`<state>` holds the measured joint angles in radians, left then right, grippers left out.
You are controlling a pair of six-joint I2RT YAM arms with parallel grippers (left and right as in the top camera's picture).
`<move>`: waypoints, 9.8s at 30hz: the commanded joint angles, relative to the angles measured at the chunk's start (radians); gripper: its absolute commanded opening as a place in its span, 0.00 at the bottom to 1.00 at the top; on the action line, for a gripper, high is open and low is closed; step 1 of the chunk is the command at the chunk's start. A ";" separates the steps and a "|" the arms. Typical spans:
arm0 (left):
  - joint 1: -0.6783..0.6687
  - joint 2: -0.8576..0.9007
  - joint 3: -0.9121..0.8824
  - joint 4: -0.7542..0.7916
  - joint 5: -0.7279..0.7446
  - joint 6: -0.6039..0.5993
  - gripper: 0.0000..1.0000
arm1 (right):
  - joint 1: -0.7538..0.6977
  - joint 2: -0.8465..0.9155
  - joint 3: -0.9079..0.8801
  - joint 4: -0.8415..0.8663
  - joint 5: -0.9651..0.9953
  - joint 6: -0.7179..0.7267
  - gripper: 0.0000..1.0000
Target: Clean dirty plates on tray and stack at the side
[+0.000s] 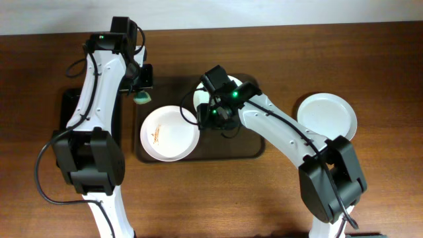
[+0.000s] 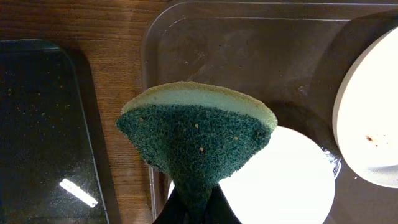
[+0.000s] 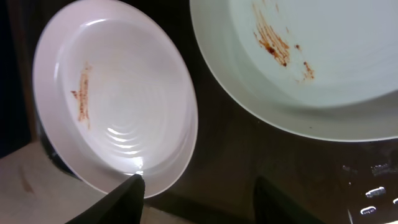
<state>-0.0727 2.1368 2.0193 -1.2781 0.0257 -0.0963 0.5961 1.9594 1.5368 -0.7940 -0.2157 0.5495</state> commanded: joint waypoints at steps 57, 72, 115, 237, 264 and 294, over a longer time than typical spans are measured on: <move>-0.075 -0.005 -0.235 -0.043 -0.024 0.049 0.01 | 0.019 0.226 -0.028 0.207 0.072 0.187 0.04; -0.090 -0.005 -0.599 0.482 0.275 0.330 0.01 | 0.019 0.226 -0.028 0.208 0.070 0.164 0.04; -0.109 -0.005 -0.599 0.547 -0.215 -0.049 0.01 | 0.019 0.226 -0.028 0.209 0.070 0.161 0.04; 0.104 -0.005 -0.055 -0.005 0.307 0.199 0.01 | 0.055 0.047 -0.008 0.040 0.245 -0.046 0.04; 0.104 -0.005 -0.055 0.013 0.291 0.199 0.01 | 0.418 -0.115 -0.009 0.045 1.718 -0.071 0.04; 0.101 -0.005 -0.055 0.013 0.273 0.199 0.01 | -0.452 -0.354 -0.009 -0.199 0.238 -0.015 0.04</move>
<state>0.0303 2.1284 1.9434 -1.2678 0.3008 0.0868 0.3103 1.6173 1.5204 -0.9737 0.2794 0.5304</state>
